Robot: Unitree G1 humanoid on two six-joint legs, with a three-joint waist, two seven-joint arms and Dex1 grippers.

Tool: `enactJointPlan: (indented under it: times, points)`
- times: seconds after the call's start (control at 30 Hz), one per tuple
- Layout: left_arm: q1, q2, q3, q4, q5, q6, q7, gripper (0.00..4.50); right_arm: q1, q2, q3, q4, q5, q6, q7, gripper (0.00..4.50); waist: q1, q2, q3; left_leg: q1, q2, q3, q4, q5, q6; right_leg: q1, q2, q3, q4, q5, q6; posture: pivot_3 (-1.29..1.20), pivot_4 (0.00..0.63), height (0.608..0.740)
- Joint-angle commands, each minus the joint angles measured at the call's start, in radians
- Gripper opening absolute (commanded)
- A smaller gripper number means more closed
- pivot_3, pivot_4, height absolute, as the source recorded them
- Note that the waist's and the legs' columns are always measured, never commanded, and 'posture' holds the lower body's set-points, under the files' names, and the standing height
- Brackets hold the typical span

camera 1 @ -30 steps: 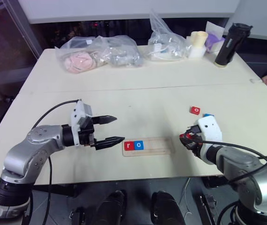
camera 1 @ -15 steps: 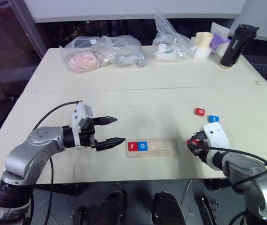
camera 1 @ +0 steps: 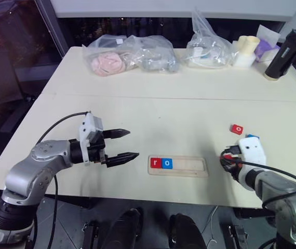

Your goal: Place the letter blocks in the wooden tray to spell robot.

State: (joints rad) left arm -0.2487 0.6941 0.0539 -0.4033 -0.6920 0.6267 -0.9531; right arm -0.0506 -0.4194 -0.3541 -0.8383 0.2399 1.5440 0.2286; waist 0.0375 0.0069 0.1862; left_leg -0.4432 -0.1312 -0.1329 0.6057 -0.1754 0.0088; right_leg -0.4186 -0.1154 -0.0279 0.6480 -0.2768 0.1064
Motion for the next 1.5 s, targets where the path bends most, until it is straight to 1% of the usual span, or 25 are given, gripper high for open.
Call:
enactJointPlan:
  times: [0.03,0.27,0.4,0.7,0.77,0.8,0.9,0.93,1.07,1.17,1.23,1.27,1.3,1.33,1.37,1.5]
  points:
    - [-0.008,0.001,0.009,-0.011,0.004,-0.025,-0.007,4.5,0.014,0.021,-0.054,-0.102,-0.008,0.05,-0.002,1.19,0.0,0.0,0.0,0.0,0.0,0.0,0.0,0.0,0.0,0.0,0.0,0.0,0.0,0.0,0.0,0.0,0.15,0.738]
    - [-0.021,-0.007,-0.008,0.01,0.015,-0.037,-0.02,4.5,0.054,0.074,-0.087,-0.155,-0.031,0.07,-0.024,1.19,-0.001,0.0,0.0,0.0,0.001,0.0,0.002,0.0,-0.001,0.001,0.001,0.0,0.0,0.0,-0.001,0.0,0.15,0.738]
    - [-0.031,-0.007,-0.019,0.024,0.022,-0.043,-0.036,4.5,0.091,0.102,-0.095,-0.147,-0.061,0.07,-0.047,1.19,-0.001,0.0,0.0,0.0,0.001,0.0,0.002,0.0,0.0,0.001,0.001,0.0,0.0,0.0,-0.001,0.0,0.15,0.738]
    - [-0.017,-0.003,-0.012,0.013,0.023,-0.041,-0.038,4.5,0.122,0.122,-0.088,-0.119,-0.084,0.038,-0.048,1.19,-0.001,0.0,-0.001,0.001,0.001,0.0,0.002,0.0,-0.001,0.002,0.002,0.0,0.0,0.0,-0.001,0.0,0.15,0.738]
    - [-0.015,-0.002,-0.008,0.011,0.021,-0.039,-0.036,4.5,0.134,0.125,-0.083,-0.119,-0.084,0.028,-0.045,2.24,0.0,0.0,-0.001,0.001,0.001,0.0,0.003,0.0,-0.001,0.002,0.002,0.0,0.0,0.0,-0.001,0.0,0.15,0.738]
    - [-0.014,-0.001,-0.007,0.01,0.02,-0.038,-0.036,4.5,0.138,0.126,-0.081,-0.121,-0.083,0.025,-0.043,2.63,-0.001,0.0,-0.001,0.001,0.001,0.0,0.003,0.0,-0.001,0.002,0.002,0.0,0.0,0.0,-0.001,0.0,0.15,0.738]
    - [-0.012,0.001,-0.005,0.01,0.02,-0.039,-0.036,4.5,0.143,0.128,-0.081,-0.128,-0.073,0.015,-0.026,4.11,-0.002,-0.001,-0.001,0.002,0.001,0.0,0.003,0.0,-0.001,0.002,0.002,0.0,0.0,0.0,-0.001,0.0,0.15,0.738]
    - [-0.013,0.0,-0.005,0.01,0.02,-0.038,-0.035,4.5,0.142,0.126,-0.08,-0.132,-0.067,0.01,-0.018,4.46,-0.004,-0.001,-0.001,0.002,0.001,0.0,0.003,0.0,-0.001,0.003,0.002,0.0,0.0,0.0,-0.001,0.0,0.15,0.738]
    - [-0.014,-0.004,-0.007,0.008,0.018,-0.036,-0.029,4.5,0.148,0.116,-0.066,-0.15,-0.059,-0.008,-0.003,4.46,-0.009,-0.001,-0.002,0.002,0.002,0.0,0.003,0.0,-0.001,0.003,0.003,0.0,0.001,0.001,-0.002,0.0,0.15,0.738]
    - [-0.013,-0.004,-0.008,0.007,0.017,-0.036,-0.028,4.5,0.148,0.128,-0.067,-0.156,-0.056,-0.007,0.003,4.46,-0.012,-0.001,-0.002,0.002,0.002,0.0,0.003,0.0,-0.001,0.003,0.003,0.0,0.001,0.0,-0.002,0.0,0.15,0.738]
    - [-0.013,-0.003,-0.009,0.008,0.017,-0.037,-0.029,4.5,0.153,0.132,-0.064,-0.162,-0.053,-0.011,0.009,4.46,-0.011,-0.001,-0.002,0.002,0.003,0.001,0.004,0.0,-0.001,0.001,0.003,0.001,0.0,0.001,-0.002,0.0,0.15,0.734]
    - [-0.013,-0.002,-0.008,0.008,0.016,-0.036,-0.029,4.5,0.157,0.131,-0.059,-0.166,-0.053,-0.018,0.01,4.46,-0.006,-0.002,-0.002,0.002,0.006,0.006,0.004,-0.001,-0.001,-0.003,0.004,0.004,0.0,0.001,-0.003,0.0,0.15,0.732]
    - [-0.014,-0.001,-0.008,0.009,0.016,-0.036,-0.03,4.5,0.16,0.131,-0.056,-0.169,-0.053,-0.026,0.011,4.46,0.001,-0.003,-0.002,0.002,0.011,0.016,0.004,-0.001,-0.001,-0.005,0.008,0.013,0.0,0.003,-0.006,0.0,0.15,0.729]
    - [-0.014,-0.001,-0.007,0.009,0.016,-0.036,-0.031,4.5,0.164,0.131,-0.055,-0.17,-0.054,-0.033,0.011,4.46,0.001,-0.003,-0.002,0.002,0.016,0.025,0.004,-0.002,0.0,-0.006,0.013,0.021,0.0,0.006,-0.006,0.0,0.15,0.729]
    - [-0.014,-0.001,-0.007,0.01,0.016,-0.036,-0.031,4.5,0.168,0.131,-0.056,-0.168,-0.055,-0.04,0.012,4.46,0.0,-0.003,-0.003,0.002,0.018,0.029,0.004,-0.002,0.001,-0.007,0.014,0.024,0.0,0.008,-0.007,0.0,0.15,0.729]
    - [-0.013,0.001,-0.008,0.012,0.017,-0.037,-0.035,4.5,0.197,0.12,-0.059,-0.164,-0.053,-0.072,0.024,4.46,-0.004,-0.003,-0.003,0.002,0.018,0.028,0.006,-0.002,0.0,-0.007,0.015,0.024,-0.001,0.01,-0.008,0.0,0.15,0.729]
